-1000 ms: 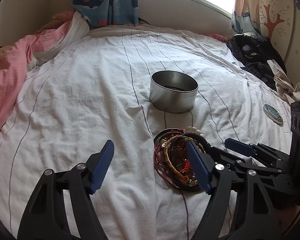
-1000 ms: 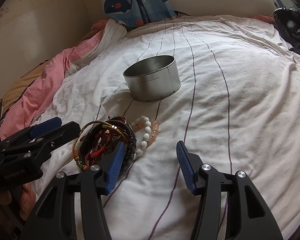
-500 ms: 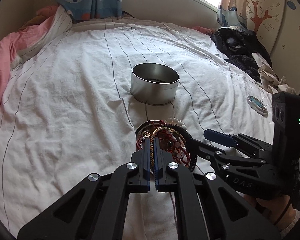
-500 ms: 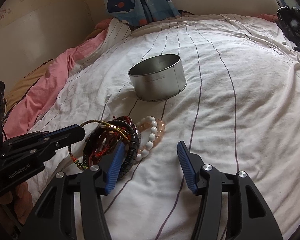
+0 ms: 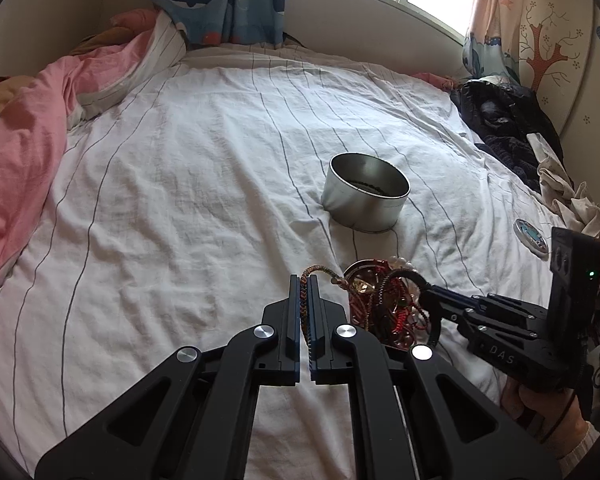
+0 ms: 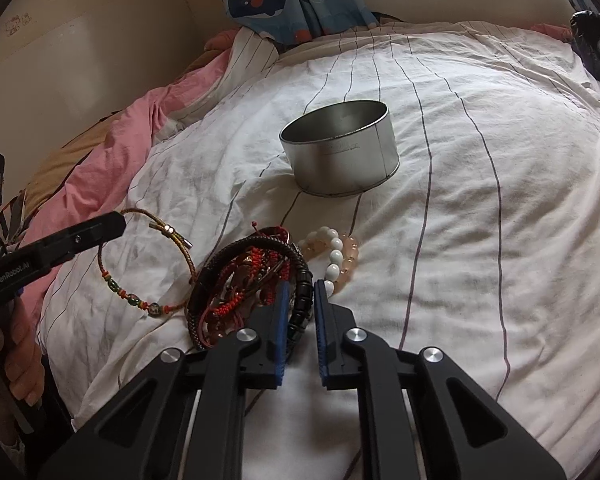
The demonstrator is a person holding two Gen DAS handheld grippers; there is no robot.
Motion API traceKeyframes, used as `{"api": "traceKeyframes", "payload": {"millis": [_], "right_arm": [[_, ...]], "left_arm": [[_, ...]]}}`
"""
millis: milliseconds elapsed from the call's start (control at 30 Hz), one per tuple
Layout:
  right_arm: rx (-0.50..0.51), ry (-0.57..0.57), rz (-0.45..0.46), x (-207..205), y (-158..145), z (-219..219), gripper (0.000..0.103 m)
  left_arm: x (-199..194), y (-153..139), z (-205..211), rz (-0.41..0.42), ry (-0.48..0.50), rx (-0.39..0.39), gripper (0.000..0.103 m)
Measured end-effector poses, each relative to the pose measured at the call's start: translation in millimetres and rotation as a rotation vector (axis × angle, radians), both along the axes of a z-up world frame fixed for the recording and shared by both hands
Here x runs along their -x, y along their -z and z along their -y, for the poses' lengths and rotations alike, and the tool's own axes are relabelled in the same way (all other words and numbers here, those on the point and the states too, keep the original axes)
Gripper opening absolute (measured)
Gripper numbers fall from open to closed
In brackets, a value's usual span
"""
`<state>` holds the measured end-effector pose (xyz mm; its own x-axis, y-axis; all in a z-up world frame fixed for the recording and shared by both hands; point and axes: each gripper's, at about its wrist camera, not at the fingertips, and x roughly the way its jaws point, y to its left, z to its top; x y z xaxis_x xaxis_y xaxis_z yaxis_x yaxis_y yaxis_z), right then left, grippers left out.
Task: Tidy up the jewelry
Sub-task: 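Grasp the gold braided bracelet with the left tool while the right tool grasps a black bracelet, then carry both bracelets over the silver tin and open both tools to drop them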
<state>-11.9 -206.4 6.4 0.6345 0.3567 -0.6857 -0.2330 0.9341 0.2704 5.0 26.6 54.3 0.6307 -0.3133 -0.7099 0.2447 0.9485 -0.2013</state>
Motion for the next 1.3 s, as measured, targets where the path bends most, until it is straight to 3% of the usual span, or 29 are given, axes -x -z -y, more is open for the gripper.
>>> {"api": "traceKeyframes", "payload": {"millis": [100,233,267,300,367,467,567,600,667,867,1300], "right_arm": [[0.002,0.008,0.036,7,-9,4,0.01],[-0.01,0.028,-0.016,0,1,10,0.011],[-0.013,0.03,-0.033,-2,4,10,0.016],[-0.01,0.032,-0.044,-4,7,10,0.029],[0.001,0.036,-0.047,-5,8,9,0.037],[0.006,0.038,-0.069,-7,13,9,0.037],[0.005,0.032,-0.067,-7,14,9,0.013],[0.009,0.035,-0.057,-5,13,8,0.012],[0.016,0.038,-0.036,-2,10,7,0.012],[0.062,0.044,0.037,8,-4,3,0.011],[0.102,0.09,0.138,25,-42,13,0.011]], "left_arm": [[-4,15,0,-0.039,0.0,-0.024,0.003],[-9,32,-3,-0.086,-0.014,-0.029,0.004],[-9,35,-3,-0.093,-0.019,-0.033,0.004],[-10,38,-3,-0.102,-0.02,-0.036,0.005],[-11,42,-3,-0.115,-0.027,-0.043,0.012],[-13,49,-1,-0.131,-0.028,-0.039,0.023],[-12,52,6,-0.12,-0.018,-0.073,0.024],[-11,51,7,-0.117,-0.013,-0.078,0.023],[-10,50,8,-0.112,0.0,-0.078,0.004],[-1,36,8,-0.061,0.012,-0.049,0.003],[26,-36,37,0.085,0.046,-0.008,0.003]]}}
